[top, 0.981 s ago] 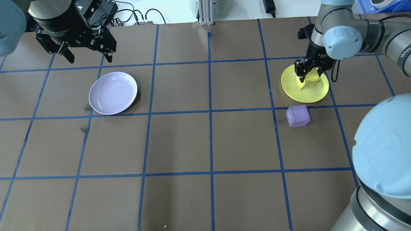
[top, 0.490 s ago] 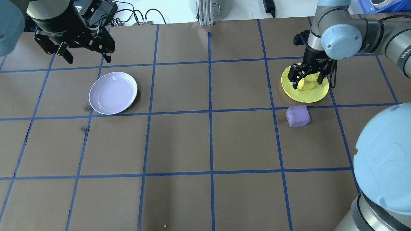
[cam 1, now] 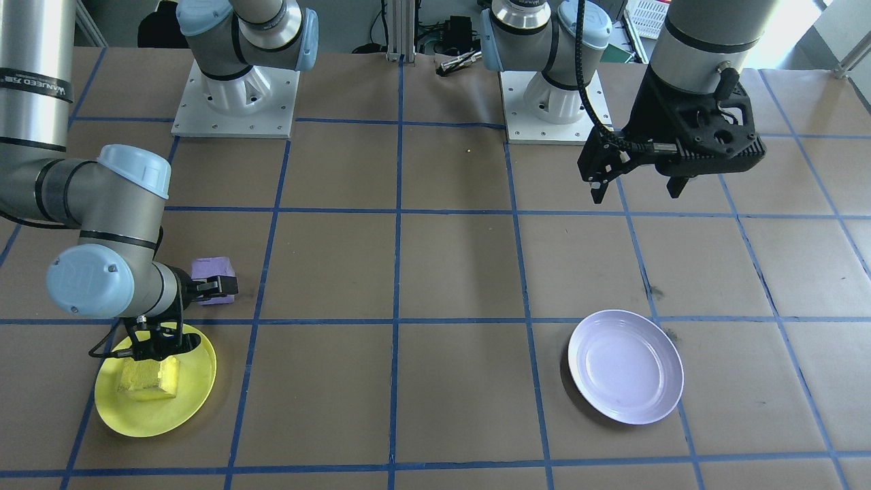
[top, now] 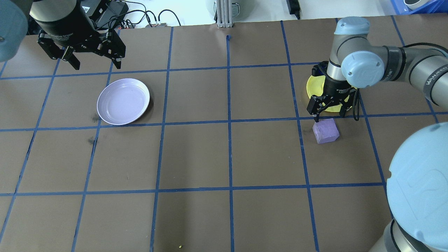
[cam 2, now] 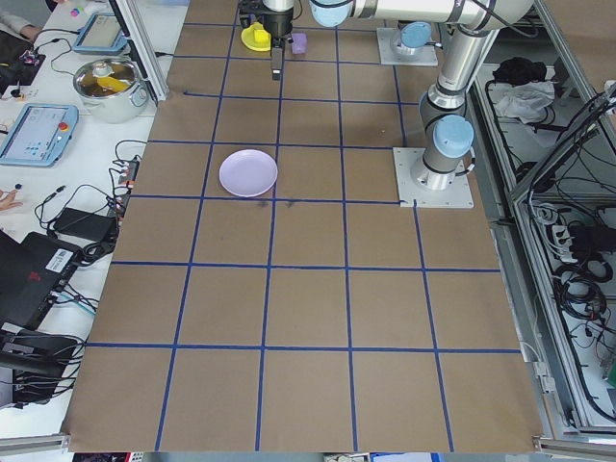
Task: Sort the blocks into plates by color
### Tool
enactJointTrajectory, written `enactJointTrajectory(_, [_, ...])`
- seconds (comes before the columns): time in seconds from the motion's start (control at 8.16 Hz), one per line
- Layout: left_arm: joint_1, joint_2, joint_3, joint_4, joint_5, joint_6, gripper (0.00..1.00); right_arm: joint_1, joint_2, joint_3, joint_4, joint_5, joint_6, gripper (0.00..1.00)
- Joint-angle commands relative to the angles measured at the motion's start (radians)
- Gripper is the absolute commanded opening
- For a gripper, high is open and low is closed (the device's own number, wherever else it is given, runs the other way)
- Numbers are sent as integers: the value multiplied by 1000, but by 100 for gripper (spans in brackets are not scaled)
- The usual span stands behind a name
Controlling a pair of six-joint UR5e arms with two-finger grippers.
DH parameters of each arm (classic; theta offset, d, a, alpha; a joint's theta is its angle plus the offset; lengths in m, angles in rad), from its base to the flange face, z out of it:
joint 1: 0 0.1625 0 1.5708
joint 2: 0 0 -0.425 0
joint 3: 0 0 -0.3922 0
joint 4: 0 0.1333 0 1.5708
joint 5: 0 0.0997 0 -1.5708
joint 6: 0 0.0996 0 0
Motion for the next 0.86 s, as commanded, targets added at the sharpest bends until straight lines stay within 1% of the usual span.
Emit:
enactJointTrajectory(0.0, [0, 0, 0, 0, 0, 0, 100, 1, -19, 14, 0, -1, 1, 100])
enactJointTrajectory(0.25, [0, 0, 0, 0, -1, 0, 100, 0, -23, -20, -3, -4, 4, 100])
enactJointTrajectory(0.37, [0, 0, 0, 0, -1, 0, 100, 4, -23, -9, 20, 4, 15, 100])
enactJointTrajectory(0.74, [1, 0, -2, 0, 0, 0, 100, 7, -22, 69, 15, -14, 6, 100])
